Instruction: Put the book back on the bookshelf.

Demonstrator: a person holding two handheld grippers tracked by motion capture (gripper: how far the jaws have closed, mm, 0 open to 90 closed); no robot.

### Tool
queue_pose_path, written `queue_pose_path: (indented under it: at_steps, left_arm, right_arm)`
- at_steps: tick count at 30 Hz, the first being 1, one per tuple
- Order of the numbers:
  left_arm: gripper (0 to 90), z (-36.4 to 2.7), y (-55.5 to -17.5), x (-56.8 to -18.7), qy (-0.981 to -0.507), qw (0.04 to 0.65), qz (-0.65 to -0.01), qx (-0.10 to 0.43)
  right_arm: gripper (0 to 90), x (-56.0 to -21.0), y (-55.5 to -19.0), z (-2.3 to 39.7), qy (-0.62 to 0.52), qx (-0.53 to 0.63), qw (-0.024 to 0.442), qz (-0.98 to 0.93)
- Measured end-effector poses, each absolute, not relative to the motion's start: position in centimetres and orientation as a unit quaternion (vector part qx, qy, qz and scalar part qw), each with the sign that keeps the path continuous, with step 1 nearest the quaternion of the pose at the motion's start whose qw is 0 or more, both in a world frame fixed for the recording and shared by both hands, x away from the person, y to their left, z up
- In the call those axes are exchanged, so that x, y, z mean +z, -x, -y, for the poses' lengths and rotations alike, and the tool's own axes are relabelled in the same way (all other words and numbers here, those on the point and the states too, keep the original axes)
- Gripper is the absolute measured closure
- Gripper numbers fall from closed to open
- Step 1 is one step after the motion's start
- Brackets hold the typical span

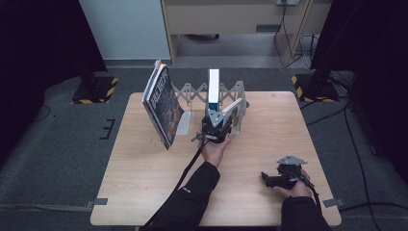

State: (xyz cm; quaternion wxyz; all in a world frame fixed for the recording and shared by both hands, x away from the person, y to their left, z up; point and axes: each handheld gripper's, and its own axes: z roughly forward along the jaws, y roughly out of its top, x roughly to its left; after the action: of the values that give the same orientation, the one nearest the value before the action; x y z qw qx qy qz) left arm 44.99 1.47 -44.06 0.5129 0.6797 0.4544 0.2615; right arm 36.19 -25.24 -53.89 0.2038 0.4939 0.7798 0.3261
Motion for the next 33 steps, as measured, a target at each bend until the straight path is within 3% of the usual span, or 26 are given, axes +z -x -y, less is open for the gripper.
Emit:
queue_pose_path:
  at_steps: [17,33]
  left_arm:
    - [73.9,-1.2,-45.4,-45.6,-0.686,0.502,-0.46,0.255]
    - [72.9,-2.3,-42.6,-48.4,-0.721,0.468,-0.456,0.231]
  right_arm:
    - [3.4,-53.9,-36.2,25.2,-0.494,0.326,0.204,-0.78]
    - [3.1,-53.9,-36.2,25.2,-0.497,0.325,0.205,-0.778]
